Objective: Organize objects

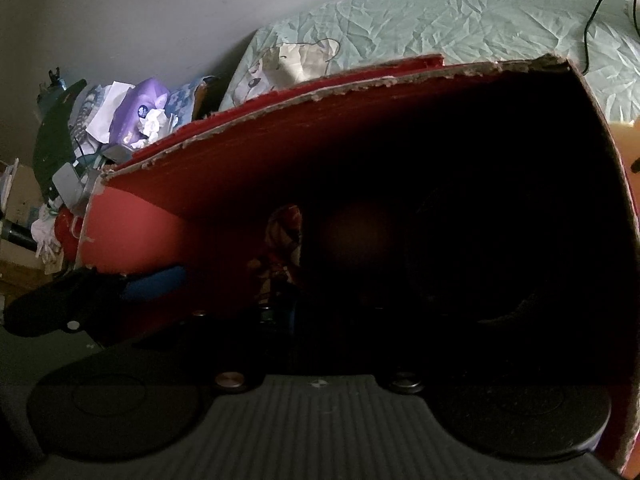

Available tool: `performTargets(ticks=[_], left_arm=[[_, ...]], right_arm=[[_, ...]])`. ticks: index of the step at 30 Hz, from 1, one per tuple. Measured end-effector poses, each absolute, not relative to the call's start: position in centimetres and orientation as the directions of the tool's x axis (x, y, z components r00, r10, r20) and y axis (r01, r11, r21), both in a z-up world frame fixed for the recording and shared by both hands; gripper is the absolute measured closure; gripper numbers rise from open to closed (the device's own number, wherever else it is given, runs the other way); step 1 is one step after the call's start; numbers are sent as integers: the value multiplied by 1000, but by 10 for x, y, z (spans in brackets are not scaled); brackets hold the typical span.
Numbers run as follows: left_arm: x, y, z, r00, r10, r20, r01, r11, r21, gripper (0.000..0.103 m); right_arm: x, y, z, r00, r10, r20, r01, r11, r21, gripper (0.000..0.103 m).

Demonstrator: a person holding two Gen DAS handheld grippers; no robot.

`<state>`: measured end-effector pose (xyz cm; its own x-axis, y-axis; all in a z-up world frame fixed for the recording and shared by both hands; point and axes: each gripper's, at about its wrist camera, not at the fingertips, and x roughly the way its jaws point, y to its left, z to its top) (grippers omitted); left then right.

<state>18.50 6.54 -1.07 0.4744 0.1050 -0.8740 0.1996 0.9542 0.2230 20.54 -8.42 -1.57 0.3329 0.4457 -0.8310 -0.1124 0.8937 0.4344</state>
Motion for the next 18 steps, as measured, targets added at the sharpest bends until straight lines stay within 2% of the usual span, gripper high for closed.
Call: performTargets(ticks=[18], left_arm=[[184, 65, -11, 471, 139, -871, 187, 949, 253, 20]], right_arm=[[205, -84, -16, 338, 434, -835, -115, 900, 421, 78]])
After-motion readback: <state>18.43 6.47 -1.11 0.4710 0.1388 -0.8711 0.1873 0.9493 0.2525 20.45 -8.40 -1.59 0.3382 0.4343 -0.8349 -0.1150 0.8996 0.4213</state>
